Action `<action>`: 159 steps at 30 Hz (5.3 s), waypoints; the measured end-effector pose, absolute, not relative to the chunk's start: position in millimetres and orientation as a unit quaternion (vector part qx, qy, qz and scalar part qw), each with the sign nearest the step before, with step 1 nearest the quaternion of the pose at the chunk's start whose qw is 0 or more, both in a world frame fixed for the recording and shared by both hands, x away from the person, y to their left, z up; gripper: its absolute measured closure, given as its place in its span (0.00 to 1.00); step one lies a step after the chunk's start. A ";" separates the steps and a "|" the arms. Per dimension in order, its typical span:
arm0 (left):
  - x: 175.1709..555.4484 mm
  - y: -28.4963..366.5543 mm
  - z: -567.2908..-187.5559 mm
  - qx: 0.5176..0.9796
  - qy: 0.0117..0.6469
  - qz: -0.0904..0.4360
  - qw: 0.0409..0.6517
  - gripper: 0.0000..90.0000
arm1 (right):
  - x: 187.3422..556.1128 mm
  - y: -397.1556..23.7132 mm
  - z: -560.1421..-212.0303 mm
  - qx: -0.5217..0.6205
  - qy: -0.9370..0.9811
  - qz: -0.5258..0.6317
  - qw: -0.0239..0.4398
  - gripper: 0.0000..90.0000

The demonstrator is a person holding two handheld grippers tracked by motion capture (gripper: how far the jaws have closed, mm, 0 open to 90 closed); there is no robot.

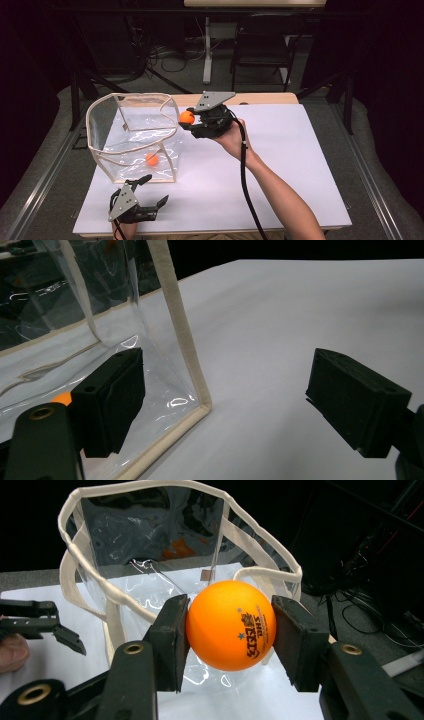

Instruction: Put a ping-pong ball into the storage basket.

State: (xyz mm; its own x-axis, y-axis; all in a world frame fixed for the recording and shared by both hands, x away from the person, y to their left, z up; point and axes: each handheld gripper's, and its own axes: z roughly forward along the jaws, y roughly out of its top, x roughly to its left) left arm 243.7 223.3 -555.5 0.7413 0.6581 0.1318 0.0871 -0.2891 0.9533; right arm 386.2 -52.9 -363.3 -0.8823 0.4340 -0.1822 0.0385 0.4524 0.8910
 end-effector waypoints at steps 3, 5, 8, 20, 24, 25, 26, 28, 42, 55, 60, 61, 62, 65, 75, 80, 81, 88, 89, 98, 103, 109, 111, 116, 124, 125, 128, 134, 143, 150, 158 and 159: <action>243.9 224.3 -555.7 0.758 0.248 0.262 0.544 0.17 | 386.6 -50.8 -360.8 0.141 0.829 0.504 0.198 0.57; 243.5 225.0 -555.6 0.756 0.249 0.263 0.545 0.17 | 387.0 -49.5 -360.1 0.139 0.829 0.504 0.198 0.57; 243.2 225.4 -555.6 0.756 0.250 0.263 0.545 0.17 | 387.9 -46.8 -359.5 0.138 0.829 0.504 0.198 0.57; 243.6 224.8 -555.7 0.758 0.248 0.262 0.544 0.17 | 387.9 -39.7 -354.8 0.132 0.829 0.505 0.199 0.57; 243.9 225.0 -555.8 0.758 0.248 0.262 0.544 0.17 | 387.9 -38.1 -353.6 0.130 0.829 0.506 0.200 0.57; 244.0 225.0 -555.7 0.758 0.248 0.261 0.544 0.17 | 387.9 -37.5 -353.3 0.130 0.829 0.506 0.199 0.57; 243.8 225.0 -555.6 0.758 0.247 0.262 0.544 0.17 | 387.7 -36.7 -353.1 0.130 0.830 0.505 0.200 0.57; 243.6 225.5 -555.4 0.757 0.248 0.263 0.545 0.17 | 387.7 -34.6 -352.8 0.128 0.831 0.503 0.202 0.57; 243.6 224.8 -555.4 0.756 0.249 0.263 0.545 0.17 | 385.0 -22.2 -345.7 0.118 0.826 0.513 0.202 0.57; 244.2 224.9 -555.6 0.757 0.249 0.261 0.544 0.17 | 385.6 -9.7 -342.9 0.111 0.829 0.510 0.201 0.57; 244.0 225.1 -555.5 0.757 0.249 0.261 0.545 0.17 | 387.7 -6.7 -343.2 0.114 0.831 0.506 0.200 0.57; 243.8 225.0 -555.5 0.757 0.249 0.261 0.545 0.17 | 387.9 -6.2 -342.9 0.114 0.832 0.504 0.200 0.57; 243.7 224.9 -555.4 0.756 0.249 0.261 0.545 0.17 | 388.3 -5.5 -342.9 0.114 0.833 0.504 0.200 0.57; 243.8 225.0 -555.5 0.757 0.249 0.261 0.545 0.17 | 389.6 -3.1 -343.0 0.114 0.834 0.502 0.199 0.57; 243.4 225.9 -555.3 0.757 0.249 0.262 0.545 0.17 | 389.5 1.9 -341.3 0.112 0.836 0.500 0.198 0.57; 244.1 225.1 -555.5 0.757 0.249 0.261 0.545 0.17 | 389.2 4.5 -340.3 0.107 0.837 0.499 0.199 0.57; 244.0 225.0 -555.4 0.757 0.249 0.261 0.544 0.17 | 389.0 4.8 -339.9 0.107 0.837 0.498 0.199 0.57; 243.6 225.3 -555.2 0.756 0.249 0.262 0.545 0.17 | 388.7 8.9 -338.7 0.106 0.838 0.497 0.198 0.57; 243.6 225.3 -555.2 0.756 0.249 0.262 0.545 0.17 | 388.6 9.6 -338.4 0.105 0.839 0.496 0.198 0.57; 244.2 225.4 -555.5 0.757 0.249 0.261 0.544 0.17 | 388.4 16.4 -335.6 0.099 0.841 0.494 0.198 0.57; 243.9 224.9 -555.6 0.757 0.249 0.261 0.544 0.17 | 389.4 20.4 -335.2 0.099 0.845 0.487 0.199 0.57; 243.4 225.1 -555.3 0.757 0.248 0.261 0.545 0.17 | 391.0 27.4 -334.8 0.097 0.850 0.478 0.198 0.57; 243.4 226.0 -555.3 0.756 0.249 0.262 0.545 0.17 | 391.7 30.0 -335.0 0.097 0.852 0.474 0.197 0.57; 244.2 224.6 -555.5 0.759 0.246 0.261 0.543 0.17 | 392.4 35.4 -334.8 0.093 0.858 0.466 0.195 0.57; 243.4 226.3 -555.3 0.757 0.250 0.262 0.544 0.17 | 393.7 42.1 -335.5 0.093 0.863 0.456 0.195 0.57; 243.5 225.6 -555.5 0.756 0.250 0.261 0.545 0.17 | 394.3 43.2 -335.7 0.093 0.865 0.454 0.193 0.57; 243.8 224.4 -555.3 0.759 0.246 0.261 0.544 0.17 | 395.9 45.2 -336.4 0.095 0.867 0.449 0.192 0.57; 244.2 225.8 -555.5 0.756 0.249 0.260 0.546 0.17 | 398.4 48.3 -337.0 0.095 0.873 0.438 0.191 0.57; 244.3 225.3 -555.5 0.757 0.249 0.260 0.546 0.17 | 400.9 56.9 -337.2 0.091 0.882 0.423 0.186 0.57; 244.5 225.4 -555.6 0.757 0.248 0.259 0.547 0.17 | 404.3 63.1 -341.7 0.089 0.892 0.403 0.182 0.57; 243.5 226.9 -555.0 0.755 0.250 0.261 0.547 0.17 | 408.2 68.5 -345.3 0.092 0.898 0.392 0.176 0.57; 243.8 227.2 -555.1 0.755 0.250 0.261 0.546 0.17 | 408.3 69.3 -346.1 0.093 0.898 0.392 0.174 0.57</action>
